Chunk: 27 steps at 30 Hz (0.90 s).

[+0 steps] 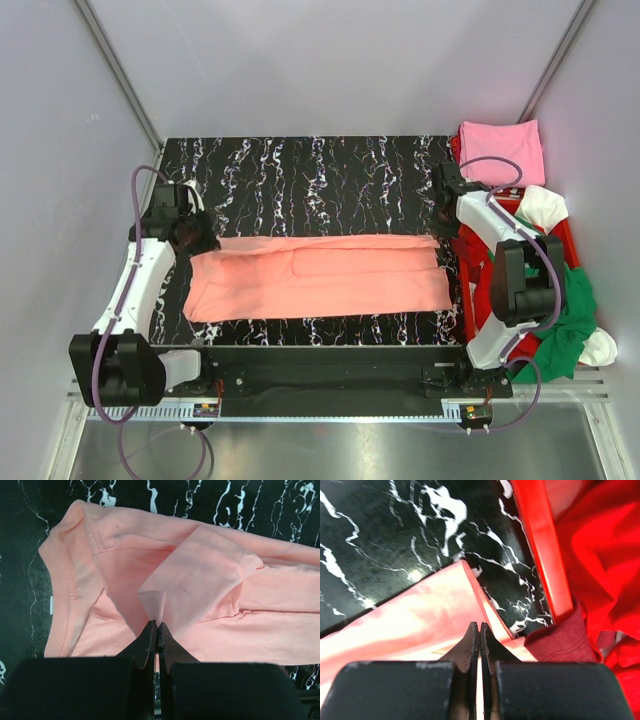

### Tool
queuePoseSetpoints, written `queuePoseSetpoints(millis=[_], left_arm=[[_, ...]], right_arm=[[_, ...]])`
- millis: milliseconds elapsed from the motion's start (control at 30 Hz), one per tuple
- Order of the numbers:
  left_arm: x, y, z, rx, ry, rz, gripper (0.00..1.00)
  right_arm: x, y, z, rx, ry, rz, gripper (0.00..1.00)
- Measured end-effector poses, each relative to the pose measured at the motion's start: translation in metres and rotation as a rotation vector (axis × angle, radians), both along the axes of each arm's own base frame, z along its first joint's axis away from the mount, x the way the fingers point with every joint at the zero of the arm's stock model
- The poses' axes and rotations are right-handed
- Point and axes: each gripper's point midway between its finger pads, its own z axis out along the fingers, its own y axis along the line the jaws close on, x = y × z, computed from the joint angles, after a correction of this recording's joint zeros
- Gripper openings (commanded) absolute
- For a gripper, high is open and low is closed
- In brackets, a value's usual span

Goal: Fold and stack the t-shirts
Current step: Fold the tshirt

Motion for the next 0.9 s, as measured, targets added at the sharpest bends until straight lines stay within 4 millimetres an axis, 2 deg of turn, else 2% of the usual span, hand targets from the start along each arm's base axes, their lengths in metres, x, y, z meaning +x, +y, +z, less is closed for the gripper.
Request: queuePoseSetpoints(millis=[500, 567, 600, 633, 667, 700, 733, 767, 833, 900], left_arm=[[-0.033, 0.014, -0.003, 0.058, 0.018, 0.070, 0.00], [-0.037, 0.014, -0.004, 0.062, 0.034, 0.073, 0.03], [-0.039, 0.014, -0.005, 0.063, 0.043, 0.074, 0.15], [-0.041, 0.014, -0.006, 0.062, 0.053, 0.074, 0.23], [-0.045, 0.014, -0.007, 0.063, 0.065, 0.074, 0.32], [-0.049, 0.014, -0.008, 0.064, 0.079, 0.078, 0.54], [-0.052, 0.015, -0.008, 0.070, 0.088, 0.076, 0.59], [-0.056, 0.016, -0.008, 0.071, 0.099, 0.084, 0.62], [-0.065, 0.017, -0.007, 0.072, 0.115, 0.095, 0.67], [-0.071, 0.017, -0.003, 0.072, 0.109, 0.101, 0.67]], right_arm=[[-0.029, -0.010, -0.027, -0.010, 0.057, -0.063, 0.02], [-0.033, -0.010, -0.031, -0.009, 0.068, -0.070, 0.16], [-0.034, -0.010, -0.033, -0.009, 0.071, -0.075, 0.29], [-0.036, -0.011, -0.034, -0.009, 0.074, -0.078, 0.41], [-0.037, -0.011, -0.036, -0.009, 0.076, -0.084, 0.75], [-0.039, -0.012, -0.038, -0.009, 0.076, -0.096, 0.87], [-0.039, -0.008, -0.038, 0.013, 0.070, -0.091, 0.96], [-0.038, -0.003, -0.036, 0.021, 0.059, -0.082, 1.00], [-0.040, -0.002, -0.029, 0.026, 0.037, -0.080, 1.00], [-0.040, -0.005, -0.019, 0.020, 0.009, -0.091, 1.00]])
